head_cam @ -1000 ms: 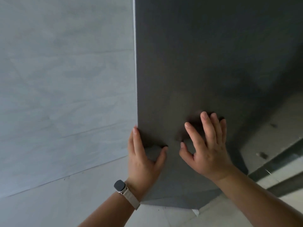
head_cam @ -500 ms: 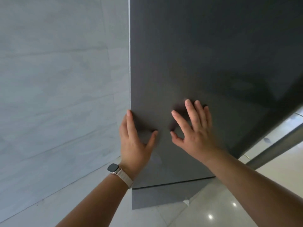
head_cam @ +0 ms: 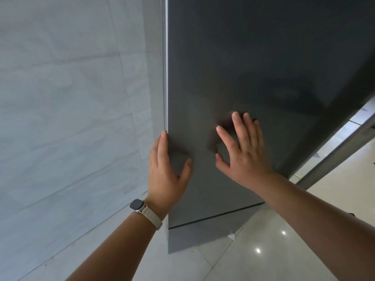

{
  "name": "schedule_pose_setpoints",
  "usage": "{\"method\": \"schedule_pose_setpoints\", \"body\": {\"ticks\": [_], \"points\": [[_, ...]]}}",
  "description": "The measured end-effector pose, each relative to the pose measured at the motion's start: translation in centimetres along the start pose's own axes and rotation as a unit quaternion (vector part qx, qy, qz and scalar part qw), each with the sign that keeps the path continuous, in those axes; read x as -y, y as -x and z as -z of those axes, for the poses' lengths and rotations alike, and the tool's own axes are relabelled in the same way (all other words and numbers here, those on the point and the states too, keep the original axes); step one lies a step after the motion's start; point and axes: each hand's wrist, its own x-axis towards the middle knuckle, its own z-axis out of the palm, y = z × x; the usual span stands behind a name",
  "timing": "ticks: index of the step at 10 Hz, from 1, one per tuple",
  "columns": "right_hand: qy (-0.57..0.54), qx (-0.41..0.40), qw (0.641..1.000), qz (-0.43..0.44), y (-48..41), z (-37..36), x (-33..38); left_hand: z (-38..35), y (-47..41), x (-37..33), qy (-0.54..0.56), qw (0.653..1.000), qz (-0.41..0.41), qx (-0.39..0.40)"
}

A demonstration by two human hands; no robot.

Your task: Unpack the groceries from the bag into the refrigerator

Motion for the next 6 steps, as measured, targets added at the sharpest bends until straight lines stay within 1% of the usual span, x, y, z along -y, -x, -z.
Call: {"method": "schedule_pose_setpoints", "body": {"ticks": [1,2,3,4,5,6], "points": [[-0.017,0.024,0.999,-0.018,-0.2,1.2,0.6,1.1,0.4,0.0,0.011,0.999,0.016,0.028],[-0.026,0.035,0.999,-0.029,-0.2,2.3,1.3,2.0,1.1,-0.1,-0.001,0.998,0.029,0.049],[-0.028,0.076,0.997,-0.022,0.3,3.5,2.0,3.1,2.0,-0.5,-0.036,0.997,0.035,0.066],[-0.035,0.143,0.988,-0.041,1.3,4.4,2.5,4.4,2.9,-0.7,-0.115,0.985,0.018,0.125],[-0.02,0.216,0.974,-0.063,2.5,5.6,2.4,5.8,4.3,-0.3,-0.226,0.955,-0.046,0.188],[-0.022,0.245,0.966,-0.078,3.7,7.2,2.1,7.0,5.3,-1.2,-0.271,0.935,-0.048,0.224]]}}
